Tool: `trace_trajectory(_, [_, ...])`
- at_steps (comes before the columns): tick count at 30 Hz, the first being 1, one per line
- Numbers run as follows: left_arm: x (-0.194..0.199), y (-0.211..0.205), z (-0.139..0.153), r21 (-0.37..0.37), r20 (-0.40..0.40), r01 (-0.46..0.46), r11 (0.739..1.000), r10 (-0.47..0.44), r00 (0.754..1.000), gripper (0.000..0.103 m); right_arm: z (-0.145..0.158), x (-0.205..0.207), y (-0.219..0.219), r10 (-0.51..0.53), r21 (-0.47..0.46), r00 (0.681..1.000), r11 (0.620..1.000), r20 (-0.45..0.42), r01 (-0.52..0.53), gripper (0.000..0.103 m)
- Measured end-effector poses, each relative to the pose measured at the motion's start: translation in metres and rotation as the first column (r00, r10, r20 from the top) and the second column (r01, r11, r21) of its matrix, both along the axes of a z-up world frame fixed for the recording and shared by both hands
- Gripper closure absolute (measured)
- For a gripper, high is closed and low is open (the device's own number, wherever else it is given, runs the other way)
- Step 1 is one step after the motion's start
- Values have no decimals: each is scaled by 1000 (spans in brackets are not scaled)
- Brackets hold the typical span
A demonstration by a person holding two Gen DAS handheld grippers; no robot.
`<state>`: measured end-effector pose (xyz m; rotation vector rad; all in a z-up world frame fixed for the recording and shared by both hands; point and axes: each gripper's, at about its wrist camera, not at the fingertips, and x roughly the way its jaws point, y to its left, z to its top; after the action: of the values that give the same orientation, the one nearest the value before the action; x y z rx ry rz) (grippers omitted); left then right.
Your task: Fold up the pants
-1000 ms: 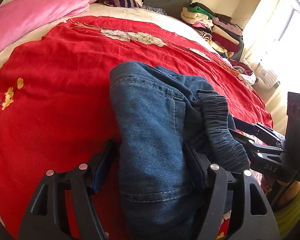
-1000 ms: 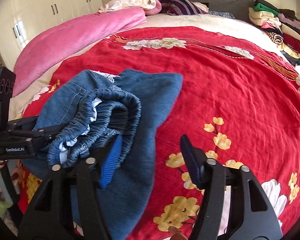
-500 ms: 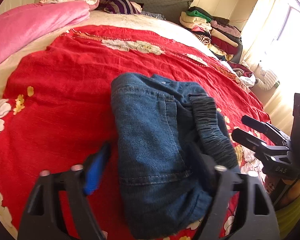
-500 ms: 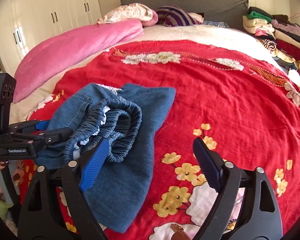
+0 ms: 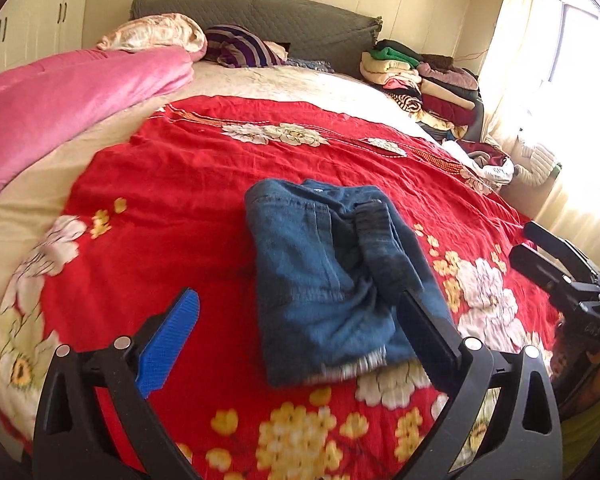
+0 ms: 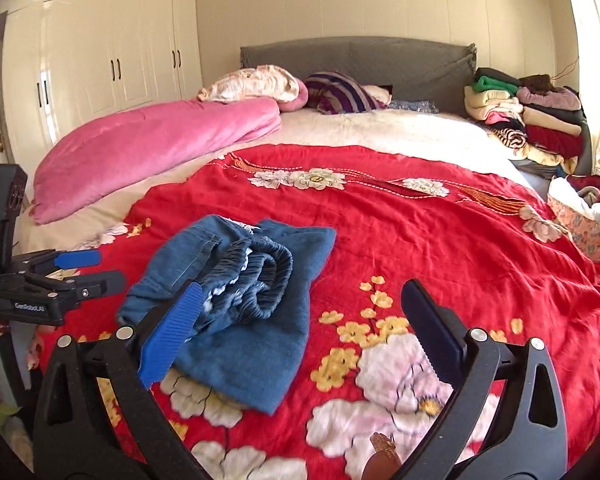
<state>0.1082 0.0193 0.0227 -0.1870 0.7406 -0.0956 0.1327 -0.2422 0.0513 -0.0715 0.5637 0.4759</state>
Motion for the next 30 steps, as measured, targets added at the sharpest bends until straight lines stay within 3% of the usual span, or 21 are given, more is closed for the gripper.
trace_trajectory(7, [-47, -2, -12, 2, 1, -5, 1000, 5, 1000, 4, -5, -37, -6, 3, -34, 1000, 999, 4, -3, 9])
trace_trajectory(12, [-69, -1, -34, -50, -51, -10, 999, 8, 999, 4, -29, -51, -9, -13, -25, 996, 1000, -93, 11, 9])
trace_trajectory(18, [-71, 2, -38, -40, -61, -32, 999, 30, 998, 4, -56, -58, -7, -35, -55, 983, 998, -178, 25, 9])
trace_trajectory(30, [-73, -2, -36, -10, -59, -37, 999, 36, 998, 4, -49, -59, -4, -14, -54, 987, 999, -162, 5, 9])
